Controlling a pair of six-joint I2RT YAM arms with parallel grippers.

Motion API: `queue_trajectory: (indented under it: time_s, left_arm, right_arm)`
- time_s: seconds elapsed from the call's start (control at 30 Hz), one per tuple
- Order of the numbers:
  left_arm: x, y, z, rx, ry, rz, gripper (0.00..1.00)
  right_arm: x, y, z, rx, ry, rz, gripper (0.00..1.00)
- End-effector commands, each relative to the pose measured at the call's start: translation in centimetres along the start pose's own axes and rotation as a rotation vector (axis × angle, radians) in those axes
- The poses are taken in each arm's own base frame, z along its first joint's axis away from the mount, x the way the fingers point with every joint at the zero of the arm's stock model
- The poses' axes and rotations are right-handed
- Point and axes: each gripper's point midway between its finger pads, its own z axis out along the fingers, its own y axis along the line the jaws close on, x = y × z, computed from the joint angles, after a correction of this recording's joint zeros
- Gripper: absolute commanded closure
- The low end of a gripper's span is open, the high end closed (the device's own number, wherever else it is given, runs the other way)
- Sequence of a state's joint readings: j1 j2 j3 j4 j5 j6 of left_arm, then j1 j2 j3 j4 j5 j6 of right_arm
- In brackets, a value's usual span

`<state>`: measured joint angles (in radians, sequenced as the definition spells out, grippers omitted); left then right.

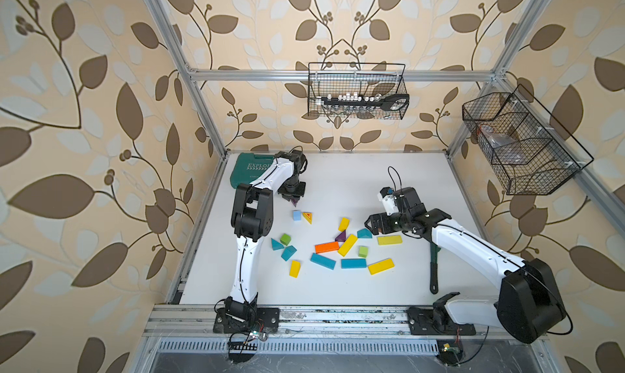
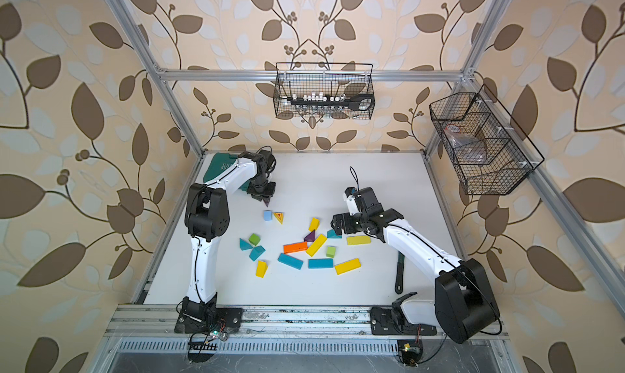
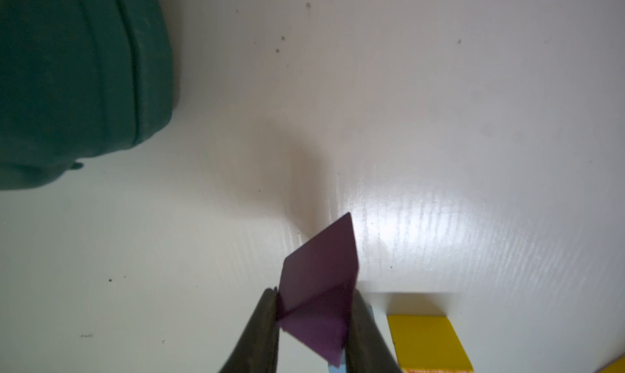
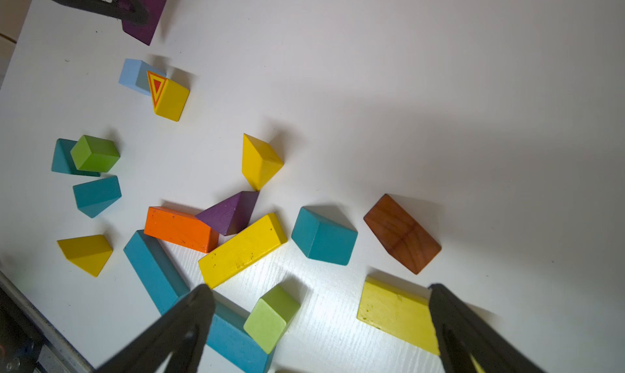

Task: Assemble a small pinwheel with building blocks
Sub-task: Assemble the building block at the center of the board.

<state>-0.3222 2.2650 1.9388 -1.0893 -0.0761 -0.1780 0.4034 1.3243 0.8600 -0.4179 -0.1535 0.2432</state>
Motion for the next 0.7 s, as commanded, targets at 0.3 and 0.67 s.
queue_trajectory:
  time_s: [0.3,0.67]
  left_arm:
    - [-0.6,-0.8,0.9,0.032,0.012,0.004,0.75]
    - [-0.7,-0.5,-2.4,0.026,-0.026,-0.024,0.46]
  right_arm:
    - [-0.3,0.0,0.3,-0.003,-0.001,0.003,0.0]
    - [-0.8,0.1,-0.2,-0.011,-0.016,0.001,0.0]
